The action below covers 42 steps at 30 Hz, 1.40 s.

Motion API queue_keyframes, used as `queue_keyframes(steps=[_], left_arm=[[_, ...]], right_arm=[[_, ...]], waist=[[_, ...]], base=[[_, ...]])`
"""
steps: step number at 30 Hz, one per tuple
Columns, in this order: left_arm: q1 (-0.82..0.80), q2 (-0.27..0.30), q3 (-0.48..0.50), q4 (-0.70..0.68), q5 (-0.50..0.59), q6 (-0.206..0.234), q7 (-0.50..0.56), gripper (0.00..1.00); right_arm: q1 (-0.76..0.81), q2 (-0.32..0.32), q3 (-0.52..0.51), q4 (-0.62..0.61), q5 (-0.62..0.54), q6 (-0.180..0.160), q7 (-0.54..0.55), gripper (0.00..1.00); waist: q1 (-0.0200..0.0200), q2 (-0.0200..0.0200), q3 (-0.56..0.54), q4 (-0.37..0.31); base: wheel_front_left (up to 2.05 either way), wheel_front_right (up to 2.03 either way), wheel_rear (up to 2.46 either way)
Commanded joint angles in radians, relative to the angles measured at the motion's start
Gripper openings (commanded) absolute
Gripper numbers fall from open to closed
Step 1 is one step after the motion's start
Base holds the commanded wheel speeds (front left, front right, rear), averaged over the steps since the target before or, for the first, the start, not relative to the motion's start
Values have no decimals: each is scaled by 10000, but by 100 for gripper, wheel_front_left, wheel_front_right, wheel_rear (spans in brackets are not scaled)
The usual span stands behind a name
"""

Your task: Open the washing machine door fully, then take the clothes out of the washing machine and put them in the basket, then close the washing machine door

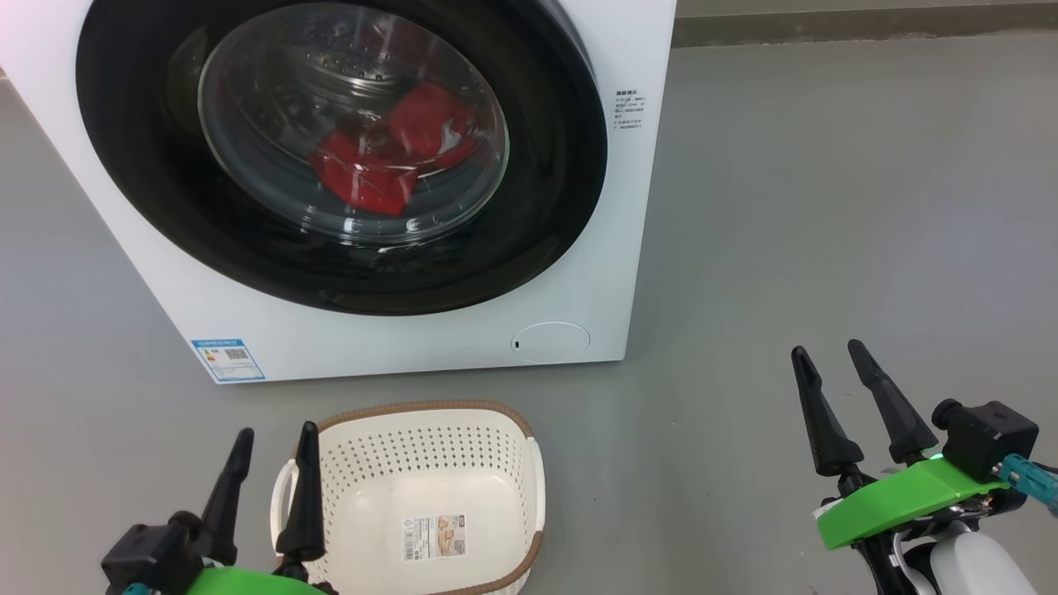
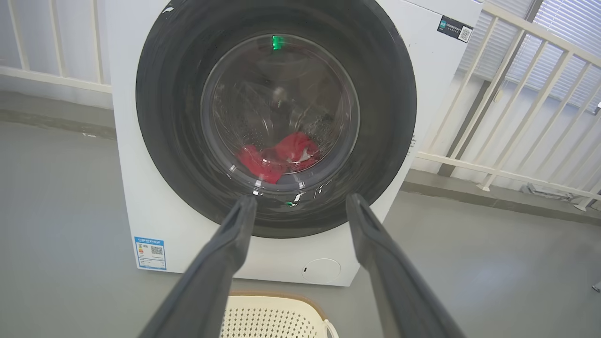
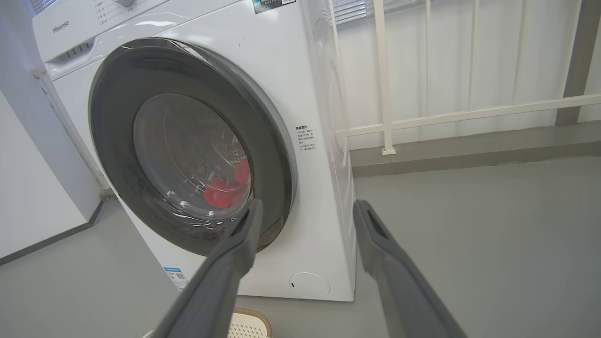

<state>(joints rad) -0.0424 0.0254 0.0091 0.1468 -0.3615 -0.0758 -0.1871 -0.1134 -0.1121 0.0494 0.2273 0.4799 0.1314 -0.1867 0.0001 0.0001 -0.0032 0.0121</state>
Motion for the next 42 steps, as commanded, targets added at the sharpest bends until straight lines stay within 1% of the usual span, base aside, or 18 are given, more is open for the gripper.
queue_keyframes(steps=[1, 21, 42], left_arm=[[-351, 197, 227, -359, 406, 117, -169, 100], [-451, 248, 189, -705, 2587, 200, -747, 100], [-497, 248, 201, -683, 2354, 161, -747, 100]], right_arm=[[-498, -141, 166, -196, -345, -6, -172, 100], [-800, -112, 280, -12, -2430, -7, -751, 100], [-927, -104, 165, -40, -2124, -7, -751, 100]], waist=[[-1, -1, 3, -2], [-1, -1, 62, -21], [-1, -1, 287, -49]], base=[[0, 0, 0], [0, 0, 0], [0, 0, 0]])
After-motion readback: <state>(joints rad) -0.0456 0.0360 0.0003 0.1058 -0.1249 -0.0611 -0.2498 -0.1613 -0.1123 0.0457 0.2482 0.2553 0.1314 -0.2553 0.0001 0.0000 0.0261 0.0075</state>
